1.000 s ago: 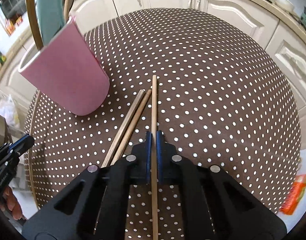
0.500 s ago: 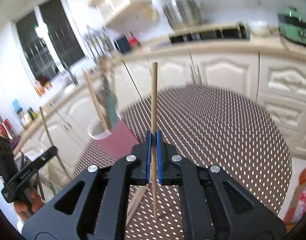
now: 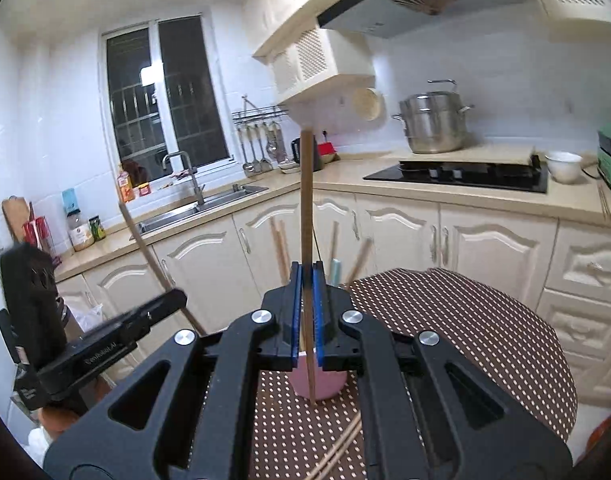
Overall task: Organize utensils
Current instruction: 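Lift both chopsticks upright and carry them above the pink cup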
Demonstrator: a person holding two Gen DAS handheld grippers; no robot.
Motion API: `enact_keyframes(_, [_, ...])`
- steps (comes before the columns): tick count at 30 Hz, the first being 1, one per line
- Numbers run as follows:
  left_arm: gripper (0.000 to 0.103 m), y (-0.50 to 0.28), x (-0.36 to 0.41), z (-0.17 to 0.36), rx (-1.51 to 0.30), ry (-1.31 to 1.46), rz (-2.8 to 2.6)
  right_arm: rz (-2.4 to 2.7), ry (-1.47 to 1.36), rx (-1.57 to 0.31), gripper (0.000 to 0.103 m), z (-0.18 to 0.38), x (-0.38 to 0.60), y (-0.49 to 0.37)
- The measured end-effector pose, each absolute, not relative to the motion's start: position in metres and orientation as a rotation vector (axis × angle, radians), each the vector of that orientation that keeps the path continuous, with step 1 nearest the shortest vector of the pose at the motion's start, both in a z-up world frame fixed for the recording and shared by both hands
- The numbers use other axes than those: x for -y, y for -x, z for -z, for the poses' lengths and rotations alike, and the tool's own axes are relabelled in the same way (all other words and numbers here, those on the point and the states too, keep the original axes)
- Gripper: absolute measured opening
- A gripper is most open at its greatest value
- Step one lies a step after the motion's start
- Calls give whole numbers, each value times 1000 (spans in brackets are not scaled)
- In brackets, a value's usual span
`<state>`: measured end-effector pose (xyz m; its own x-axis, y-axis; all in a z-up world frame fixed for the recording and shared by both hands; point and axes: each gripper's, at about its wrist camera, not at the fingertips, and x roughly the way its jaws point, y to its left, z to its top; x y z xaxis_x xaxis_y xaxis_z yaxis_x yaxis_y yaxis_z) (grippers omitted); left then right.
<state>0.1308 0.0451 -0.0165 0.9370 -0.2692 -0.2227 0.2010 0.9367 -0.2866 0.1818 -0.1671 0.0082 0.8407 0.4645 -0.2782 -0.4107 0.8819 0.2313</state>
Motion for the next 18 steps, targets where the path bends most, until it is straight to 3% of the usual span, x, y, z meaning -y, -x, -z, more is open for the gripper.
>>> enact_keyframes(9, [5, -147, -24, -24, -156, 203, 211, -507, -163, -311, 6, -15, 146, -203])
enact_keyframes(18, [6, -170, -20, -19, -159, 180, 167, -505, -174, -228, 6, -44, 142, -210])
